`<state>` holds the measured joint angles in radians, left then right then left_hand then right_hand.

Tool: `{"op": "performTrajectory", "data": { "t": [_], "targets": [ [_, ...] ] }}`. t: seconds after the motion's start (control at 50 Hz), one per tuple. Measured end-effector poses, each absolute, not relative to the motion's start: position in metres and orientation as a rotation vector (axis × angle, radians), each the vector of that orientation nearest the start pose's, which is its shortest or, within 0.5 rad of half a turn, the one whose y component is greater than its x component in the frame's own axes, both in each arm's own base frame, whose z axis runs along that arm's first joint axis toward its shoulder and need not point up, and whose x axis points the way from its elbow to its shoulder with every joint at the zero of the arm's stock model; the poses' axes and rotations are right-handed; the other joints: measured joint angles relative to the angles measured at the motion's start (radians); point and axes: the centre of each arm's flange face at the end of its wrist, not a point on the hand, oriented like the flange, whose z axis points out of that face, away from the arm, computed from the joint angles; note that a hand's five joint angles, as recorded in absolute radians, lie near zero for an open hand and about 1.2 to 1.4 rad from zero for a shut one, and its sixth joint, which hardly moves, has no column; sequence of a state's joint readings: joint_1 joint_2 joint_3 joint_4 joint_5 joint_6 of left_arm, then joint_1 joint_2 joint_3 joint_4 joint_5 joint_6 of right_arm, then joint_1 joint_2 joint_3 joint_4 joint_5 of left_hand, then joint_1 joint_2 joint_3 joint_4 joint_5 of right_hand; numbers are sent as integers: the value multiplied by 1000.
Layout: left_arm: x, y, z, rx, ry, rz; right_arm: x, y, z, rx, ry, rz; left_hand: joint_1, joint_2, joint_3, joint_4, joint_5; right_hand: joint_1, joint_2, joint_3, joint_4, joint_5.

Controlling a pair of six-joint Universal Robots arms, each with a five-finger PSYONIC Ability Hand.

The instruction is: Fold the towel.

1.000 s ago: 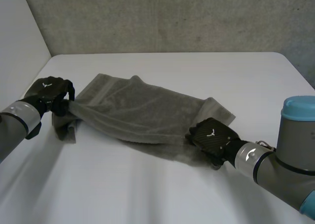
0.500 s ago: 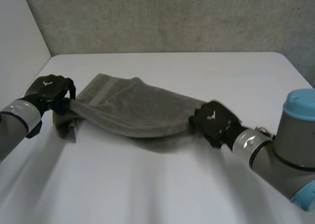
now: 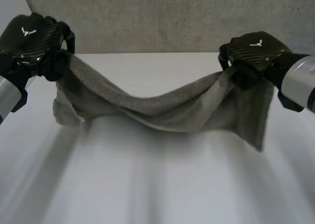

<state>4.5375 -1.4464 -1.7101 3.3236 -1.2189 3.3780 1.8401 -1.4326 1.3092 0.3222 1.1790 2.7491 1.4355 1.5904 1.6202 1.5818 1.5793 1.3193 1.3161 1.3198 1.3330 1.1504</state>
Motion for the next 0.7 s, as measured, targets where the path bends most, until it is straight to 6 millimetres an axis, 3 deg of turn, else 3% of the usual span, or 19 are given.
{"op": "performTrajectory", "data": {
  "t": [0.12, 0.22, 0.28, 0.34, 0.42, 0.48, 0.56, 0.6, 0.66, 0.7],
  "targets": [
    [-226, -258, 303, 951, 2054, -2465, 242, -276, 300, -1112, 2118, -1708, 0, 0, 0, 0, 0, 0, 0, 2, 0, 0],
    [-246, -285, 263, 1081, 2155, -2284, 253, -295, 273, -1217, 2199, -1601, 0, 0, 0, 0, 0, 0, 0, 2, 0, 0],
    [-255, -303, 245, 1141, 2146, -2192, 261, -307, 264, -1252, 2209, -1615, 0, 0, 0, 0, 0, 0, 0, 2, 0, 0],
    [-261, -319, 243, 1159, 2093, -2171, 270, -319, 265, -1253, 2177, -1704, 0, 0, 0, 0, 0, 0, 0, 2, 0, 0],
    [-274, -347, 271, 1085, 1887, -2308, 286, -340, 290, -1163, 2003, -2019, 0, 0, 0, 0, 0, 0, 0, 4, 0, 0],
    [-280, -359, 318, 917, 1663, -2557, 291, -349, 332, -991, 1747, -2348, 0, 0, 0, 0, 0, 0, 0, 18, 0, 0],
    [-275, -351, 388, 671, 1374, -2896, 285, -341, 384, -778, 1414, -2634, 0, 0, 0, 0, 0, 0, 0, 18, 0, 0],
    [-272, -344, 407, 605, 1311, -2989, 281, -335, 395, -730, 1335, -2682, 0, 0, 0, 0, 0, 0, 0, 19, 0, 0],
    [-270, -337, 411, 571, 1335, -3039, 279, -330, 396, -721, 1323, -2681, 0, 0, 0, 0, 0, 0, 0, 22, 0, 0],
    [-271, -336, 403, 575, 1415, -3030, 279, -329, 386, -753, 1377, -2633, 0, 0, 0, 0, 0, 0, 0, 22, 0, 0]
  ]
}}
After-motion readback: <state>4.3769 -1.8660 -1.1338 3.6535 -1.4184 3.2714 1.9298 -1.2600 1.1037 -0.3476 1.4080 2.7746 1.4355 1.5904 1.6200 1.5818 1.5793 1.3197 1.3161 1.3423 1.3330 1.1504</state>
